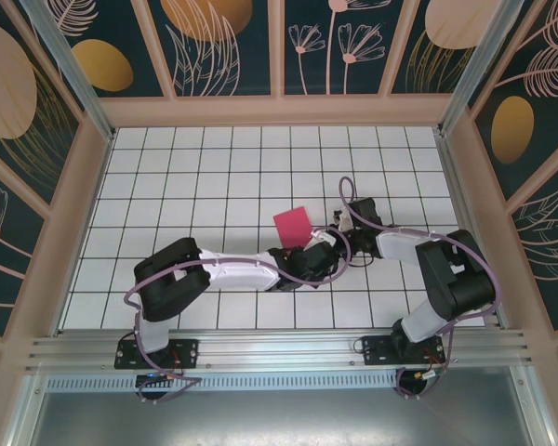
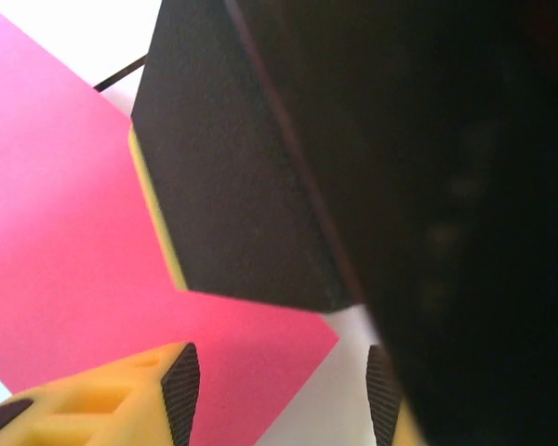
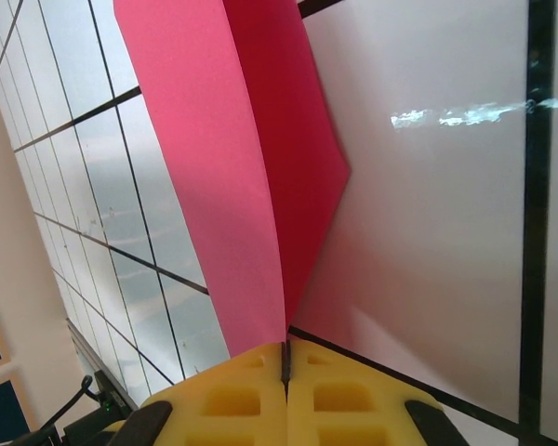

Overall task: Fold a paper plane with a square sheet of paper (pick it up from the middle)
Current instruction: Third fold the triangle at the center of the table.

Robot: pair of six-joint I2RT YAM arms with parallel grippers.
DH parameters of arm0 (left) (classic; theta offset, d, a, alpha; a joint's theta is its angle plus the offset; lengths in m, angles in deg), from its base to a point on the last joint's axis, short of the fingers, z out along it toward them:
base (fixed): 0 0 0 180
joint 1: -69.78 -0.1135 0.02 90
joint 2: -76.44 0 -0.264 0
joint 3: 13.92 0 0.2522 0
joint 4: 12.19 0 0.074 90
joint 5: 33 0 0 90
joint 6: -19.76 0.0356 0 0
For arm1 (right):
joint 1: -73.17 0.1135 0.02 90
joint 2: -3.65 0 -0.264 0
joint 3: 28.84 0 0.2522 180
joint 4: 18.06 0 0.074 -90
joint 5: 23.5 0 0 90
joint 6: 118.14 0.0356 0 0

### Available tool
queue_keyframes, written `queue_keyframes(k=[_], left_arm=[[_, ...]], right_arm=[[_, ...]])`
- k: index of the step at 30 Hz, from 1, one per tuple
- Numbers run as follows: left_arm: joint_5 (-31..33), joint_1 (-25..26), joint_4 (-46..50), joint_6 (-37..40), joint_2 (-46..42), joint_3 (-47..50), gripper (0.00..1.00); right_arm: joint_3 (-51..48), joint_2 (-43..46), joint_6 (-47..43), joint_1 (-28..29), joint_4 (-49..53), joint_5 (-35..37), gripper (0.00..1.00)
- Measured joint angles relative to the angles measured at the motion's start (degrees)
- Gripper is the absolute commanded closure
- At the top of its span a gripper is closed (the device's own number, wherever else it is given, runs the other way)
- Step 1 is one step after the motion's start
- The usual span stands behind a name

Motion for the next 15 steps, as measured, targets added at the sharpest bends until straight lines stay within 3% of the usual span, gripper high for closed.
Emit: queue_keyframes(k=[5, 15], left_arm=[[1.05, 0.0, 0.15, 0.96, 0.33, -1.11, 0.55], [4.22, 0.0, 0.11, 0.83, 0.31, -1.11, 0.92]], right_arm=[[0.02, 0.0, -0.02, -0.17, -0.33, -0.09, 0.91], [1.18, 0.0, -0.28, -0.17, 0.09, -0.04, 0.85]])
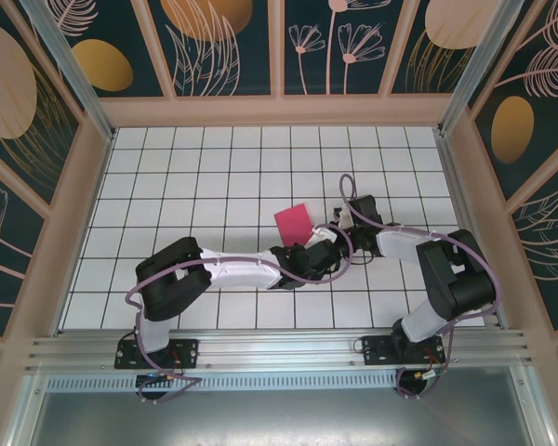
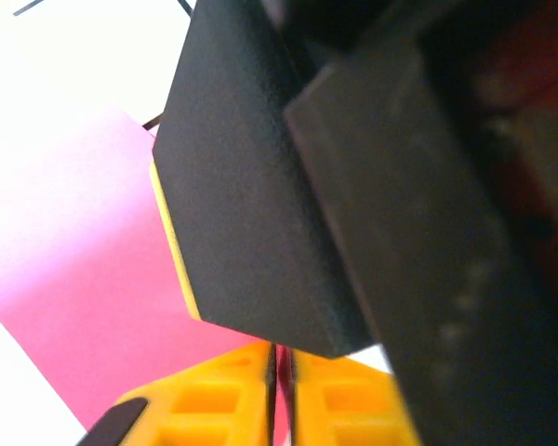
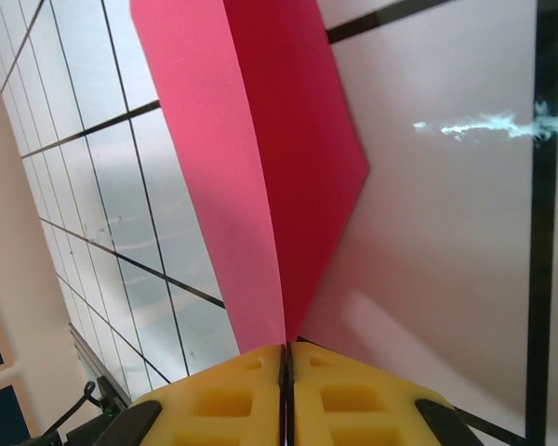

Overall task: Fold a paper plane with a square sheet of paper (pick it up from the middle)
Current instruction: Third fold the triangle at the center of the table.

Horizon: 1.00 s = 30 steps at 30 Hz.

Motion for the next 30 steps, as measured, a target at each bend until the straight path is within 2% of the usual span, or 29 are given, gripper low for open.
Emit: queue_keyframes(k=[4, 7, 10, 14, 19, 24, 26, 30], left_arm=[[0.7, 0.0, -0.63, -0.04, -0.11, 0.87, 1.0], [1.09, 0.0, -0.72, -0.07, -0.68, 1.7, 1.0], [1.29, 0.0, -1.68, -0.44, -1.81, 3.13, 1.0], [-0.28, -0.68, -4.48, -1.57, -5.25, 6.95, 1.0], [-6.84, -4.15, -10.29, -3.56, -9.14, 12.11, 1.0], [-12.68, -7.34, -15.08, -5.05, -10.84, 16.57, 1.0], [-14.1, -7.63, -16.0, -5.53, -10.84, 17.53, 1.0], [-16.28, -7.72, -17.33, -6.4, -11.82, 19.21, 1.0]], right_arm=[[0.35, 0.0, -0.57, -0.02, 0.66, 0.66, 0.78], [0.68, 0.02, -1.46, -0.07, 1.55, 1.07, 0.74], [1.05, 0.44, -2.29, -0.17, 2.67, 1.33, 0.64], [1.6, 2.4, -3.5, -0.98, 4.15, 2.19, 0.61], [3.1, 4.37, -5.25, -1.81, 5.4, 2.8, 0.61], [6.43, 4.2, -7.63, -1.84, 6.69, 2.82, 0.7], [8.7, 3.17, -8.72, -1.81, 7.04, 2.78, 0.74], [14.38, -1.7, -11.47, -1.53, 7.82, 2.62, 0.76]])
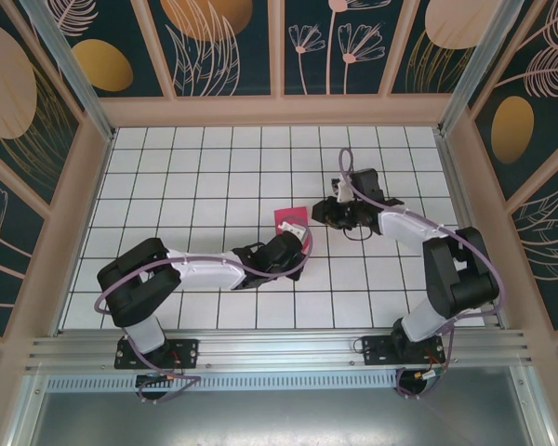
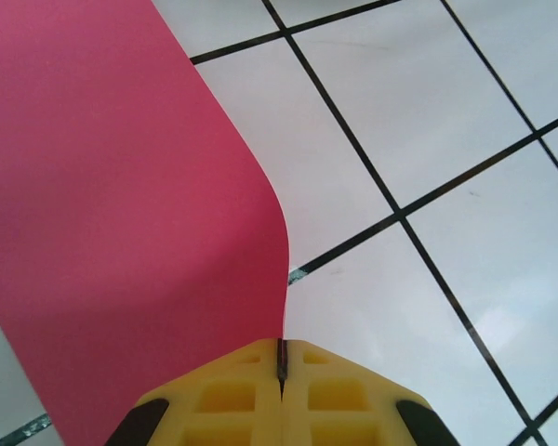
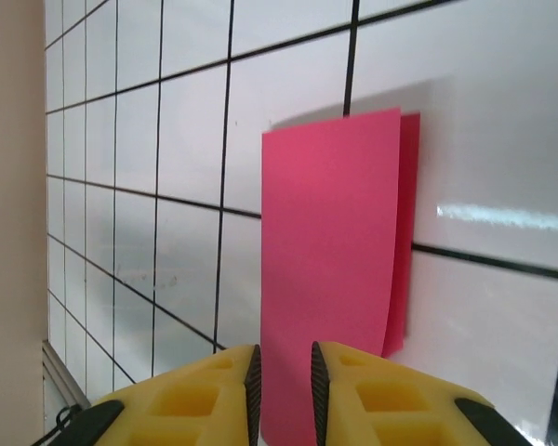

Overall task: Fold a paper plane with a square sheet of paper (pick it up from the middle)
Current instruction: Third fold the triangle at the center of the table.

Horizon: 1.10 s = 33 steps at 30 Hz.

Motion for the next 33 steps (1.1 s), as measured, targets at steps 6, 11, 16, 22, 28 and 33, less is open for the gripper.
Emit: queue_keyframes(k=[6, 11, 16, 22, 28, 33], left_arm=[[-1.46, -0.63, -1.6, -0.79, -1.07, 0.57, 1.0], [-2.16, -1.05, -1.77, -0.83, -1.27, 0.79, 1.0], [-2.49, -1.55, -1.73, -0.76, -1.27, 0.98, 1.0], [-5.35, -3.76, -1.64, 0.35, -1.27, 0.98, 1.0], [-7.87, -6.03, -0.92, 1.73, -1.27, 0.87, 1.0], [-8.59, -6.84, -0.26, 3.02, -1.27, 0.5, 1.0]], right_arm=[[8.2, -9.79, -4.11, 2.6, 3.17, -1.4, 0.79], [12.0, -16.65, -6.16, 4.35, 5.29, -1.57, 0.8], [15.19, -21.09, -8.7, 4.83, 8.52, 0.57, 0.8], [16.83, -22.27, -12.09, 5.03, 11.54, 3.3, 0.8], [17.73, -22.62, -14.12, 5.25, 12.92, 4.13, 0.81], [18.36, -22.91, -14.95, 5.31, 13.75, 4.31, 0.8]])
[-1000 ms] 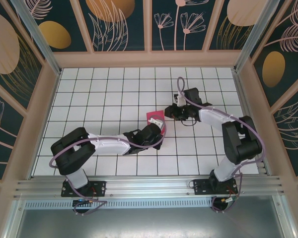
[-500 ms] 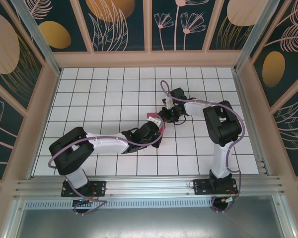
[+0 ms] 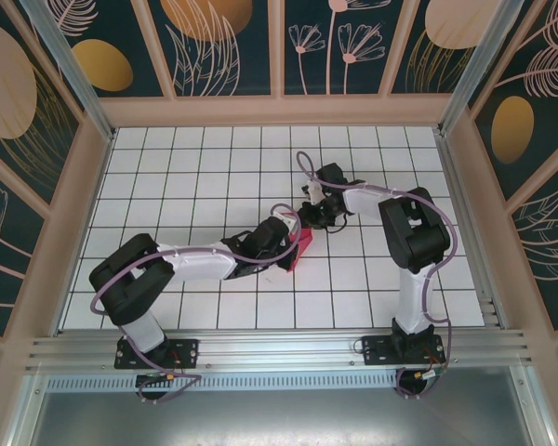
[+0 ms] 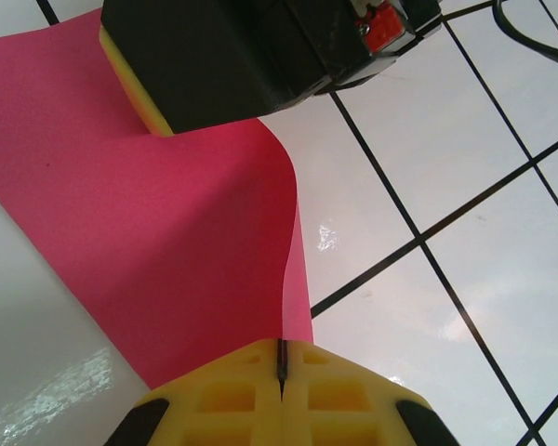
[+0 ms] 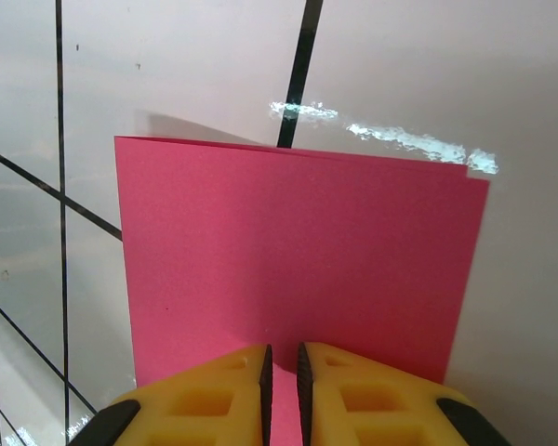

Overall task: Fold a paper plane with a square sheet of paper (pick it up from the middle)
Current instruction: Third fold the triangle at the center of the table.

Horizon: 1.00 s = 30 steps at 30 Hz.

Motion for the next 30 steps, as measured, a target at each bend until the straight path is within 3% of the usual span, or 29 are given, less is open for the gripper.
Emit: queue_keyframes(k=[30], left_arm=[[-0.13, -2.97, 2.62, 5.75, 3.89, -2.45, 0.98]], right_arm=[[0.61, -0.26, -0.63, 0.09, 0.92, 0.22, 0.8]])
